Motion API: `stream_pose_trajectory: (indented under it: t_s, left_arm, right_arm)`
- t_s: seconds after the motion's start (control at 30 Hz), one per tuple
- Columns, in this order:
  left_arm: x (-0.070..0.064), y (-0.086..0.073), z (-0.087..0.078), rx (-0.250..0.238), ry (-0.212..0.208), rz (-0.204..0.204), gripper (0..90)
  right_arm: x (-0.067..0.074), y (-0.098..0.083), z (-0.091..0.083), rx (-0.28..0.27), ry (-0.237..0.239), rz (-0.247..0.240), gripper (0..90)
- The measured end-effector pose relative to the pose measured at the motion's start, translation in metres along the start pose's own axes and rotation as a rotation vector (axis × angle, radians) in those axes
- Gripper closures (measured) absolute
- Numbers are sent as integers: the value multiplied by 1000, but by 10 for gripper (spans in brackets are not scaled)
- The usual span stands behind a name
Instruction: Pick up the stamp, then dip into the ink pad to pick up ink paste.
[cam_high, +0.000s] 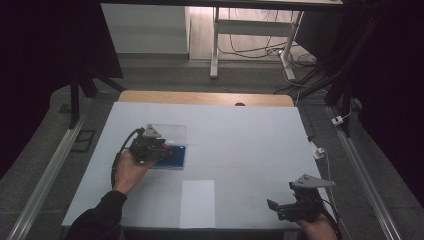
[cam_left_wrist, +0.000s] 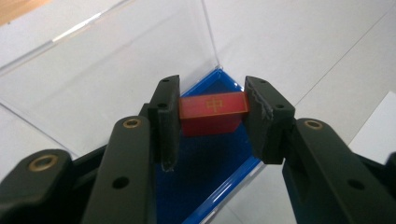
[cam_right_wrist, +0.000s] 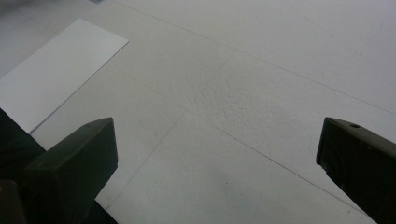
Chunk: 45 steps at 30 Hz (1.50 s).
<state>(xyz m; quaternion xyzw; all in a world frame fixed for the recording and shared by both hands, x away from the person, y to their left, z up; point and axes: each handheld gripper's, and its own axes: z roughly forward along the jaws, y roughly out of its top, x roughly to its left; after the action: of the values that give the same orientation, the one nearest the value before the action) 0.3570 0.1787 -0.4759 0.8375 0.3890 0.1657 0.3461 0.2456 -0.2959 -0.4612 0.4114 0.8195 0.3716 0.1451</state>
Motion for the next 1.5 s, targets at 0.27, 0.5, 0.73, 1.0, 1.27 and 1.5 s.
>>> stream_pose_trajectory:
  t_s: [0.27,0.5,0.73,1.0,1.27,1.5]
  left_arm:
    - [0,0,6,5,-20,2,581]
    - [-1,0,16,39,-26,-26,582]
    - [-3,-1,25,70,-10,-9,582]
    - [-2,-1,30,75,-10,-23,583]
    - [-2,-6,31,58,-9,-52,588]
    - [-11,-6,31,64,37,-4,590]
  right_arm:
    - [2,1,1,11,-3,-15,0]
    - [2,1,1,16,-3,-19,0]
    - [2,1,2,20,-5,-21,0]
    - [2,1,2,19,-5,-23,0]
    - [3,1,2,20,-4,-25,0]
    - [3,1,3,27,-4,-26,0]
